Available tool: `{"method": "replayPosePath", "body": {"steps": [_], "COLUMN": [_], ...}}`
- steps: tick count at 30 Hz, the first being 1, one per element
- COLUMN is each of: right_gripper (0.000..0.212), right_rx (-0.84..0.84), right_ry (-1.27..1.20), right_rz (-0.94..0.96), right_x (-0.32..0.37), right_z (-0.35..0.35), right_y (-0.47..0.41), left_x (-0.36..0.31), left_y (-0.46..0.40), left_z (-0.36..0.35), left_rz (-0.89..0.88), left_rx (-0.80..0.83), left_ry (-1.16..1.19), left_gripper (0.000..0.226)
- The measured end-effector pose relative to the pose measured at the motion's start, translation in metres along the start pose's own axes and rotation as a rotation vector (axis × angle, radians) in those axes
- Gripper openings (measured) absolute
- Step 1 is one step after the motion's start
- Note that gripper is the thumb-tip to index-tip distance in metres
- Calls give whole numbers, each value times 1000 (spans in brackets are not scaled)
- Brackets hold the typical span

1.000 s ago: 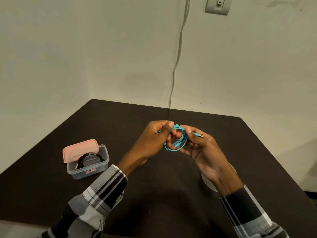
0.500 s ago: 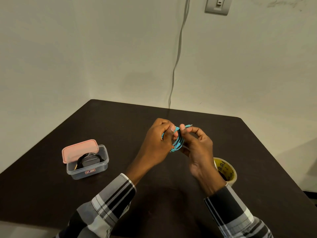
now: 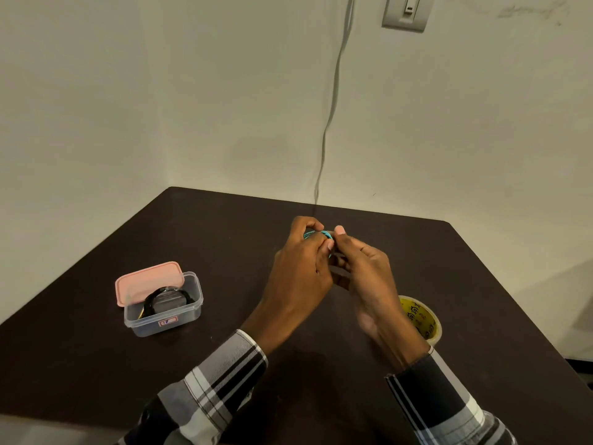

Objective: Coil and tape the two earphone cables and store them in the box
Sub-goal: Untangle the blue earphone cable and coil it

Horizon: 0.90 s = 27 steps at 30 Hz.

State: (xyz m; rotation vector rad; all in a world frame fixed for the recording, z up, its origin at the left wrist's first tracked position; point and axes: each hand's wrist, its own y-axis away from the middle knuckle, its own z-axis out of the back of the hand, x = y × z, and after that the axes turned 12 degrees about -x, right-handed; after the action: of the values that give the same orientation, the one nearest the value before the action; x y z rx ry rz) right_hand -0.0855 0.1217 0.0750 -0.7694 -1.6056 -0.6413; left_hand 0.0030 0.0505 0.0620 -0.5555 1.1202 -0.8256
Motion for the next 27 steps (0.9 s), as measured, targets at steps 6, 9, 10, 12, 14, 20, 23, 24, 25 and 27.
{"method": "replayPosePath", "body": {"steps": [6, 9, 10, 12, 14, 20, 23, 24, 25, 27], "right_gripper": [20, 20, 20, 20, 19, 17, 15, 15, 15, 17], "right_rx": [99, 116, 124, 131, 127, 177, 203, 217, 234, 274], "right_ry": [-27, 7, 30, 86, 155, 244, 274, 287, 297, 317], "right_rz": [-7, 20, 38, 71, 101, 102, 111, 116, 121, 123], "right_x": [7, 9, 9, 10, 12, 21, 24, 24, 25, 24], "right_z": [4, 8, 10, 15, 19, 25, 26, 26, 26, 27], "right_y": [-2, -6, -7, -10, -14, -19, -20, -21, -21, -23], "left_x": [-7, -9, -10, -10, -8, 2, 11, 13, 14, 16], "left_y": [1, 0, -2, -8, -14, -30, -31, -31, -31, -29], "left_z": [7, 12, 14, 20, 25, 41, 41, 40, 40, 41], "left_rz": [-67, -40, -7, 107, 306, 569, 579, 607, 631, 674], "left_rx": [99, 135, 135, 121, 101, -1, 139, 220, 305, 438], "left_ry": [-89, -56, -22, 102, 311, 487, 443, 457, 472, 499], "left_gripper": [12, 18, 20, 21, 19, 10, 17, 20, 24, 30]}}
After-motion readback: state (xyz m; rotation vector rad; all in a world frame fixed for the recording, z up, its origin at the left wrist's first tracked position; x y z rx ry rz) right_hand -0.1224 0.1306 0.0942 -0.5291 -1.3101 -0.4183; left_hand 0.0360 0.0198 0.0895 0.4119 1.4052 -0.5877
